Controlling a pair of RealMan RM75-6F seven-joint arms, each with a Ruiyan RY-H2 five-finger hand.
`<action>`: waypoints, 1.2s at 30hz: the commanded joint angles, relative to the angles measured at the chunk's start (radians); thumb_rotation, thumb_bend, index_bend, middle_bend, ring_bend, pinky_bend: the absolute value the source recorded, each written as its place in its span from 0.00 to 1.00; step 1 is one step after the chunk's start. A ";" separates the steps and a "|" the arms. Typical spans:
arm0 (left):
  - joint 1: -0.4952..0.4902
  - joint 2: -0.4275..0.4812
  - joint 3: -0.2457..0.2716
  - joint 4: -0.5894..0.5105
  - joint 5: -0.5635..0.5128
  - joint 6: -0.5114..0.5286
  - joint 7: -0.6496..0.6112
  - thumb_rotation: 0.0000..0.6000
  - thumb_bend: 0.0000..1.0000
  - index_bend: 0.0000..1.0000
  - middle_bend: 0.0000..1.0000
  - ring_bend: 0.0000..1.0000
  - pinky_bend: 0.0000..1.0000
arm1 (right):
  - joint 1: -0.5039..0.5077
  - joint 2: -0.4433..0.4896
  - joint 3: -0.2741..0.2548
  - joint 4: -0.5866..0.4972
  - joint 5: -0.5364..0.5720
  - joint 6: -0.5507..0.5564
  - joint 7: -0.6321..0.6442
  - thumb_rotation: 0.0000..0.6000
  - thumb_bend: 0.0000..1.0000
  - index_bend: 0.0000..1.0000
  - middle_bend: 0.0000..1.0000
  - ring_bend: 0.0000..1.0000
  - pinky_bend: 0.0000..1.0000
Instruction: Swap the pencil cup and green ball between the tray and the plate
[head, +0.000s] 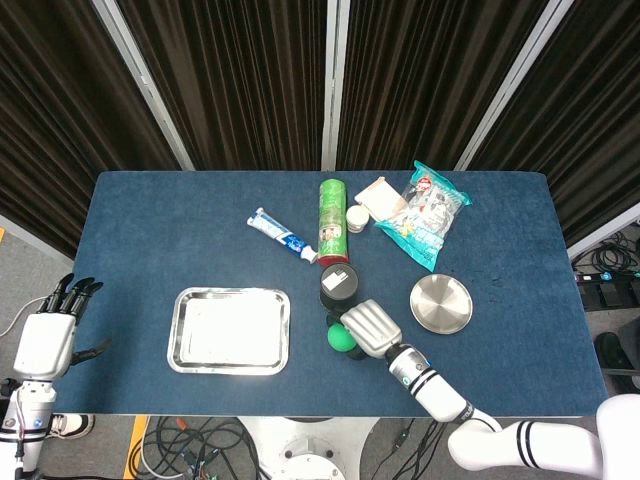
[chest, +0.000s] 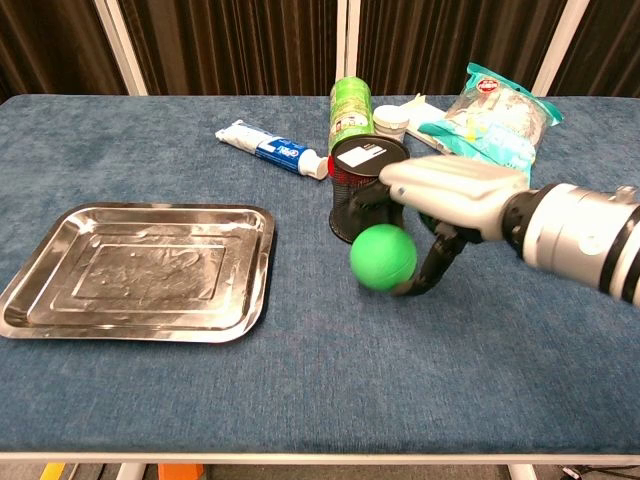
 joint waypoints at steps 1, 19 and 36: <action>0.001 0.000 0.000 0.004 0.001 -0.001 -0.003 1.00 0.09 0.17 0.13 0.05 0.26 | 0.005 -0.012 -0.009 -0.003 0.004 0.004 -0.016 1.00 0.16 0.65 0.51 0.45 0.69; 0.006 -0.002 -0.006 0.012 0.004 0.001 -0.018 1.00 0.09 0.17 0.13 0.05 0.26 | 0.008 -0.004 -0.049 -0.011 0.010 0.011 -0.048 1.00 0.10 0.31 0.33 0.25 0.48; 0.008 0.006 -0.009 -0.002 0.012 0.003 -0.014 1.00 0.09 0.17 0.13 0.05 0.26 | -0.053 0.127 -0.067 -0.152 -0.092 0.129 0.011 1.00 0.07 0.23 0.23 0.14 0.35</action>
